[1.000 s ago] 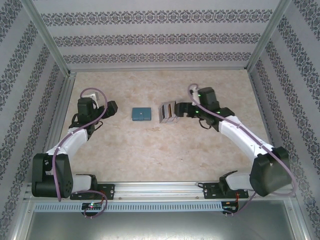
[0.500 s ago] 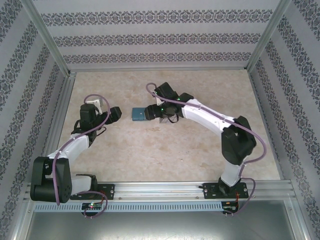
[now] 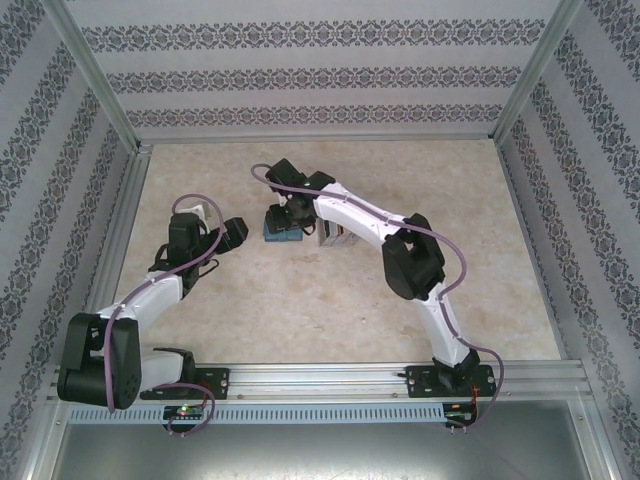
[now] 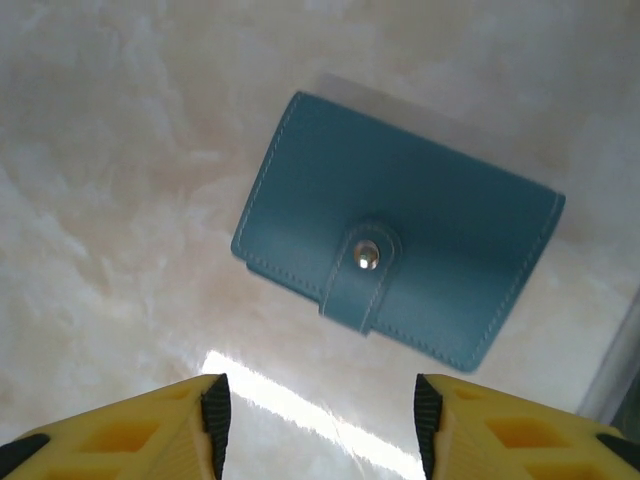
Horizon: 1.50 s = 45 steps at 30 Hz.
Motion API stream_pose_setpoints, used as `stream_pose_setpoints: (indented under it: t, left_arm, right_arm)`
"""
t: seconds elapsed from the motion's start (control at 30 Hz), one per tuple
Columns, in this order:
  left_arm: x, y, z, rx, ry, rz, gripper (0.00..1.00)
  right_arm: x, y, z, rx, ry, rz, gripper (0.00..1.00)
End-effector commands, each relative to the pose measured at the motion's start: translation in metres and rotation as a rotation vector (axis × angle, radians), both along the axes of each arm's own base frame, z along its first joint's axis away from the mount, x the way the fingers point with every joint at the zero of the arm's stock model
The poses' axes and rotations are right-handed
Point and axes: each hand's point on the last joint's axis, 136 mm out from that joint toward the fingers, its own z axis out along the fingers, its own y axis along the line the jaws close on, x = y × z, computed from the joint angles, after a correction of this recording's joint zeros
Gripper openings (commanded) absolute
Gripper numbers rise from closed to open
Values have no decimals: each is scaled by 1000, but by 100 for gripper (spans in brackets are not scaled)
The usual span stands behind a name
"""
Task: Put the credit cards into the card holder
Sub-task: Open the button on the card holder.
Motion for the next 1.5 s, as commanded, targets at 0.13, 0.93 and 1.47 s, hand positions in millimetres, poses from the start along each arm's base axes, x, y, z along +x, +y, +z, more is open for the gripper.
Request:
stream_pose_setpoints:
  t: [0.13, 0.93, 1.47]
  left_arm:
    - [1, -7, -3, -15, 23, -15, 100]
    - [3, -13, -16, -46, 68, -23, 100]
    - [4, -14, -16, -44, 74, -27, 100]
  right_arm:
    - [10, -5, -7, -114, 12, -23, 48]
    - [30, -2, -43, -198, 25, -65, 42]
    - [28, -3, -55, -231, 20, -49, 16]
